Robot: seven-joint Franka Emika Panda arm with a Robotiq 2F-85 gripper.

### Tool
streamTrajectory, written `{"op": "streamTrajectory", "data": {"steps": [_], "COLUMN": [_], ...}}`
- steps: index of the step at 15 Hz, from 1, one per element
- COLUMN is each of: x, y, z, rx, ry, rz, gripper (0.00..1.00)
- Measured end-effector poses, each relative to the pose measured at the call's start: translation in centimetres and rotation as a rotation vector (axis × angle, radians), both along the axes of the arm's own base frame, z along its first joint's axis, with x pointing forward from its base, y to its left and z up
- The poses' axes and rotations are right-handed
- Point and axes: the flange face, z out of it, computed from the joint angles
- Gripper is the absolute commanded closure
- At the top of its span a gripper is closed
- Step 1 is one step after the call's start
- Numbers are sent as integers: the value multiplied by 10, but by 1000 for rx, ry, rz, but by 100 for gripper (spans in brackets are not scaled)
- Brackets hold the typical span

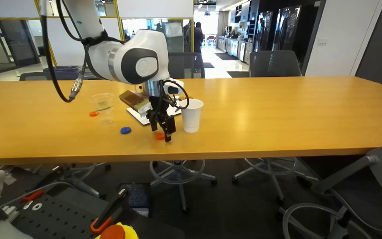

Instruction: Put the blue ring in the blue cup and orange ring in the white cup

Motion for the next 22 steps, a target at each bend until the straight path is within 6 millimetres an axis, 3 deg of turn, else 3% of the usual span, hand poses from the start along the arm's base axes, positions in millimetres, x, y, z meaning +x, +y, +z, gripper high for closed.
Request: {"op": "streamTrajectory", "data": {"steps": [1,8,12,16,19,22], "x": [0,3,7,21,43,64], "y": [0,-5,-1,17,31,29], "z": [0,5,8,19,51,97], "rx": [2,7,16,47,54,33], "ry": [-1,-13,-16,-3,-38,-106], "rz": [2,5,24,119,175,189], "gripper": [29,81,83,83,83,83]}}
